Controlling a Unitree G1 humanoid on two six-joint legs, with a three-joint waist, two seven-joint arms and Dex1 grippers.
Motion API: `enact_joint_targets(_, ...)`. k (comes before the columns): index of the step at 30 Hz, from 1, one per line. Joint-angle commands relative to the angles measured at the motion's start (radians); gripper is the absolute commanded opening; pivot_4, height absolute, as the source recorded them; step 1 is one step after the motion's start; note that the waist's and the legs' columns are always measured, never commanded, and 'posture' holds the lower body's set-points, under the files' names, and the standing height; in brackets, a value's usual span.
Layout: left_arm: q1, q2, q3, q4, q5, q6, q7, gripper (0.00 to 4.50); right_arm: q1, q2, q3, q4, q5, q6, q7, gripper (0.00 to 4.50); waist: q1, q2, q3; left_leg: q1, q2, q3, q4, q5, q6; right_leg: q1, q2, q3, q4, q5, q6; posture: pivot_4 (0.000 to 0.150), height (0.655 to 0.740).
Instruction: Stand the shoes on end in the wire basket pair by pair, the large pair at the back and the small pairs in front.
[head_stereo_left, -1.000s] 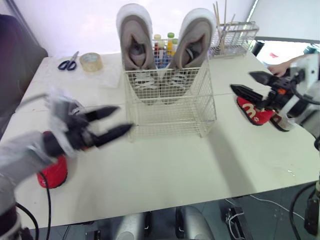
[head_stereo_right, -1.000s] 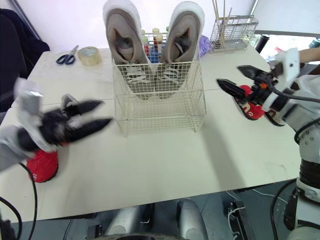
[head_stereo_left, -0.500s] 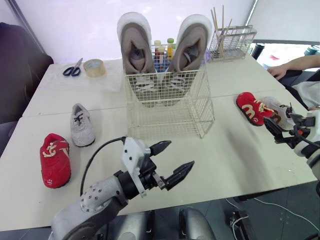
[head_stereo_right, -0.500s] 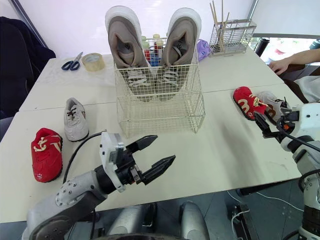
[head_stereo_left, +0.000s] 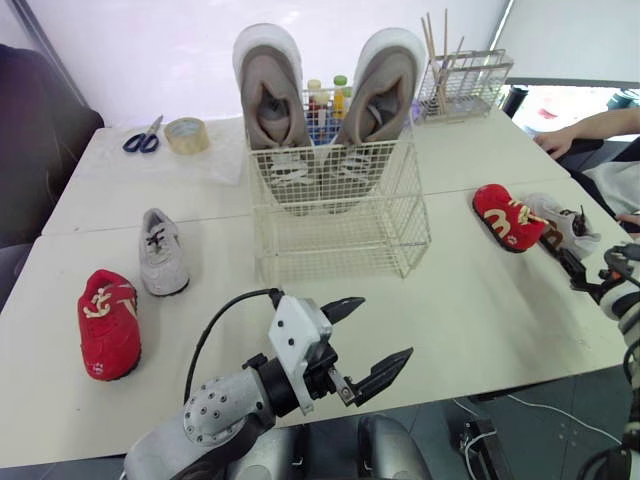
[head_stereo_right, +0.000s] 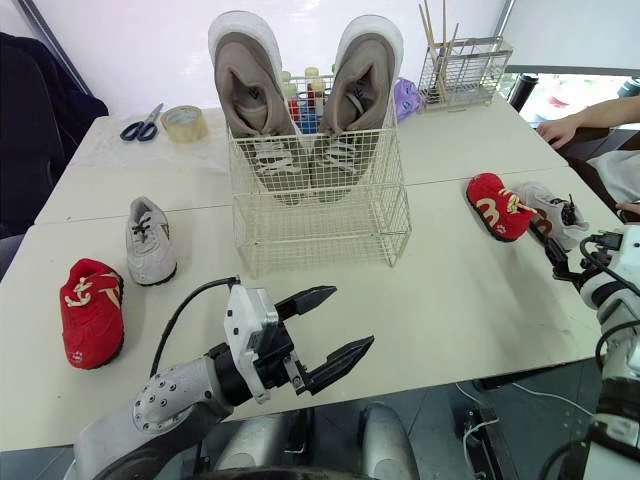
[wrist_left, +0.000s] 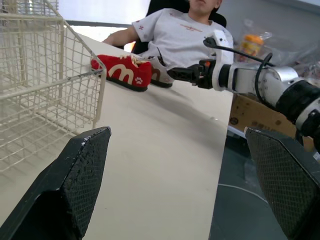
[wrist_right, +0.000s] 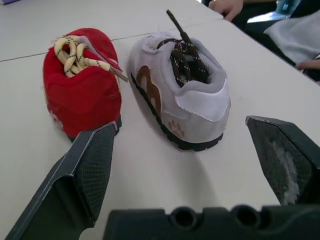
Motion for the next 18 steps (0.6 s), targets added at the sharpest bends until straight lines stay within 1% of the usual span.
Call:
enact_joint_targets(1, 0.011, 0.001, 0.0, -0.047, 0.008, -0.006, 0.007, 4.46, -0.104, -0.04, 0.028, 0.18, -0.04, -0.108, 0.026, 4.5, -0.004, 0.0, 0.0, 0.0, 0.0, 0.0, 0.0, 0.0, 0.0, 0.0, 0.0, 0.0, 0.0, 0.0, 0.0, 0.15, 0.74)
enact_joint_targets(4, 0.024, 0.007, 0.002, -0.054, 0.011, -0.001, 0.015, 4.46, -0.209, -0.049, 0.055, 0.359, -0.063, -0.177, 0.03, 4.5, -0.015, 0.0, 0.0, 0.0, 0.0, 0.0, 0.0, 0.0, 0.0, 0.0, 0.0, 0.0, 0.0, 0.0, 0.0, 0.15, 0.74)
enact_joint_targets(8, 0.028, 0.01, -0.001, -0.057, 0.023, 0.004, 0.031, 4.46, -0.33, -0.051, 0.076, 0.56, -0.087, -0.256, 0.017, 4.5, -0.018, 0.0, 0.001, 0.0, 0.0, 0.0, 0.0, 0.0, 0.001, 0.0, 0.0, 0.0, 0.0, 0.0, 0.0, 0.15, 0.74)
enact_joint_targets(14, 0.044, 0.018, 0.003, -0.076, 0.035, 0.023, 0.057, 4.46, -0.46, -0.046, 0.079, 0.749, -0.096, -0.284, -0.007, 4.5, -0.019, 0.0, 0.001, 0.0, 0.0, 0.0, 0.0, 0.0, 0.001, 0.001, 0.0, 0.0, 0.0, 0.0, 0.0, 0.15, 0.74)
enact_joint_targets(17, 0.057, 0.028, 0.01, -0.092, 0.033, 0.031, 0.066, 4.5, -0.47, -0.041, 0.095, 0.78, -0.113, -0.303, -0.013, 3.72, -0.017, 0.0, 0.001, 0.0, 0.0, 0.0, 0.0, 0.0, 0.001, 0.001, 0.0, 0.0, -0.001, 0.0, 0.0, 0.15, 0.74)
enact_joint_targets(18, 0.061, 0.031, 0.015, -0.094, 0.031, 0.031, 0.066, 4.5, -0.471, -0.039, 0.1, 0.785, -0.118, -0.308, -0.013, 3.31, -0.017, 0.0, 0.001, 0.0, 0.0, 0.0, 0.0, 0.0, 0.001, 0.001, 0.0, 0.0, -0.001, 0.0, 0.0, 0.15, 0.74)
